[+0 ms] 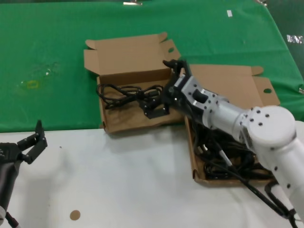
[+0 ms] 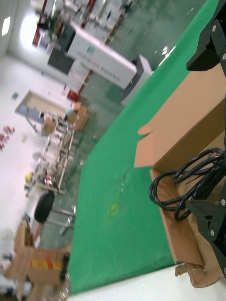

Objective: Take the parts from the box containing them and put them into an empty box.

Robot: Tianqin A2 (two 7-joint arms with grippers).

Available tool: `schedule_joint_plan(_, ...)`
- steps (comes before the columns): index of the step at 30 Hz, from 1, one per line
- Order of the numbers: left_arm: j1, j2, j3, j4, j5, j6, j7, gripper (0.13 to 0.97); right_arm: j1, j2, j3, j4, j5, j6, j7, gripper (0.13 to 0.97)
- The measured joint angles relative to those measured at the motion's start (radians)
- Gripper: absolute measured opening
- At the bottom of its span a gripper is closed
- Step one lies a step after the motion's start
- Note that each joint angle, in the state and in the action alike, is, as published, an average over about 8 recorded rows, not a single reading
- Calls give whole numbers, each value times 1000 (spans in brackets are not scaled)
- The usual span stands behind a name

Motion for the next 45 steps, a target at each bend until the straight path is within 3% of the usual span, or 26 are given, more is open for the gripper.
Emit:
schedule_joint_plan(9, 0, 0, 0, 0, 0, 0, 0, 844, -156, 15, 70, 128, 65, 106, 35, 966)
schedule_joint_plan(18, 0, 0, 0, 0, 0, 0, 0, 941, -310, 30, 140, 254, 129, 213, 70, 966)
schedule_joint_plan(35, 0, 0, 0, 0, 0, 0, 0, 966, -593, 57, 267, 485, 247, 406, 133, 966)
schedule_joint_plan(45, 0, 0, 0, 0, 0, 0, 0, 966, -625, 60, 281, 512, 261, 428, 140, 966)
